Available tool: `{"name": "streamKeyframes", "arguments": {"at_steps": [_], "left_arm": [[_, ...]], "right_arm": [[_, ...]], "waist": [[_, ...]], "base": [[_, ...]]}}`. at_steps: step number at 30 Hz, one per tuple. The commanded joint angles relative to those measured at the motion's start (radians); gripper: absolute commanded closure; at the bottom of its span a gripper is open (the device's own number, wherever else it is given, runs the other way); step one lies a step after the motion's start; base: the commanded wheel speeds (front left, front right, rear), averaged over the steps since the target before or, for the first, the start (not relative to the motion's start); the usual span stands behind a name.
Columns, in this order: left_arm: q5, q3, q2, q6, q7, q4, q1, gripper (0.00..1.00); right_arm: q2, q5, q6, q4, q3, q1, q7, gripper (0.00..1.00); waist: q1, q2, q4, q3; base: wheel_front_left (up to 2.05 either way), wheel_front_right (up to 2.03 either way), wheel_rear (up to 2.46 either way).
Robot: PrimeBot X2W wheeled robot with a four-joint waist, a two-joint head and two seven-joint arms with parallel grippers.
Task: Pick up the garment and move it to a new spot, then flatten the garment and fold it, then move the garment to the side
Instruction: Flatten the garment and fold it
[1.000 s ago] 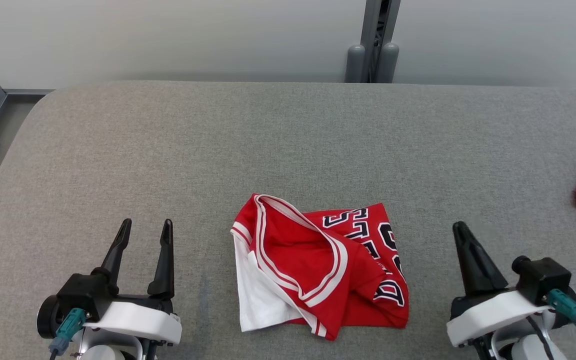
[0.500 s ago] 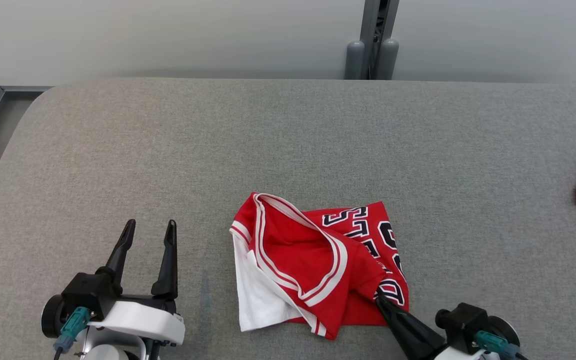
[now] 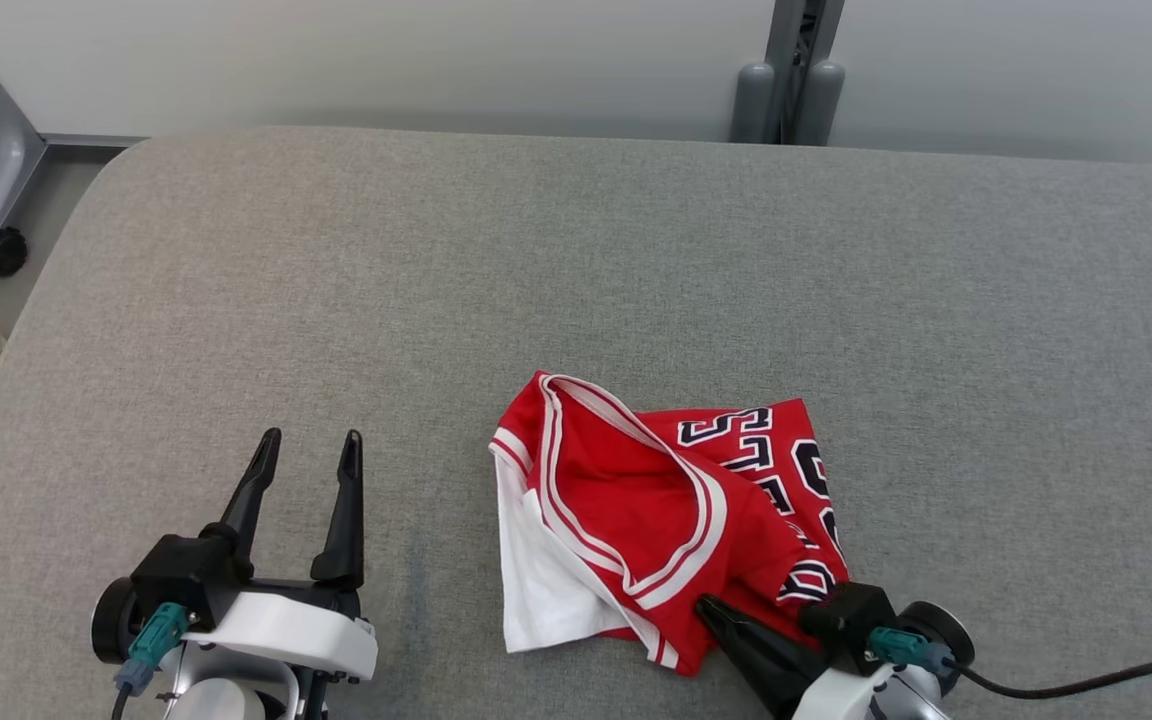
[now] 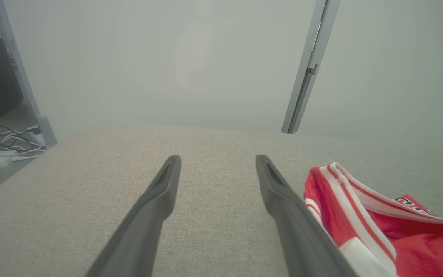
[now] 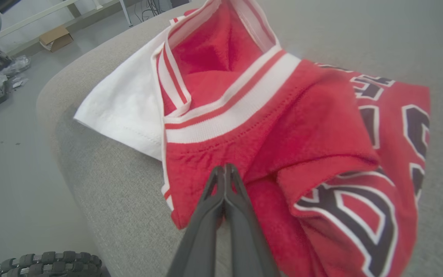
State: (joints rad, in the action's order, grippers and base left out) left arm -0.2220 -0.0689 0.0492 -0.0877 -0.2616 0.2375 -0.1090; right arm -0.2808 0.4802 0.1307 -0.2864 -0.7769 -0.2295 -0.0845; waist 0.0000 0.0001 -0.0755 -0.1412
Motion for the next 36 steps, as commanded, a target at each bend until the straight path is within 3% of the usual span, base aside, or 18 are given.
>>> {"name": "streamKeyframes", "arguments": {"at_steps": [1,7,16,36], "left_arm": [[-0.006,-0.001,0.004,0.001,-0.004,0.0,-0.017,0.0],[-0.008,-0.011,0.004,0.001,-0.004,0.003,-0.025,0.0],[-0.003,-0.001,0.004,0.001,-0.004,0.005,-0.014,0.0],[-0.018,-0.032,0.004,0.006,-0.004,0.01,-0.02,0.0]], "right_arm": [[0.004,0.012,0.0,-0.022,-0.023,-0.03,-0.012,1.0],[0.002,0.016,0.0,-0.103,-0.022,-0.088,-0.039,1.0],[0.01,-0.013,0.0,-0.123,0.027,-0.088,-0.043,1.0],[0.132,0.118,0.0,-0.204,-0.213,-0.22,0.0,1.0]], "waist": [[0.0,-0.0001,-0.011,-0.008],[0.0,-0.0001,-0.038,-0.02],[0.0,-0.0001,-0.042,-0.021],[0.0,-0.0001,-0.082,-0.017]], "base": [[0.0,0.0,0.0],[0.0,0.0,0.0],[0.0,0.0,0.0],[0.0,0.0,0.0]]}}
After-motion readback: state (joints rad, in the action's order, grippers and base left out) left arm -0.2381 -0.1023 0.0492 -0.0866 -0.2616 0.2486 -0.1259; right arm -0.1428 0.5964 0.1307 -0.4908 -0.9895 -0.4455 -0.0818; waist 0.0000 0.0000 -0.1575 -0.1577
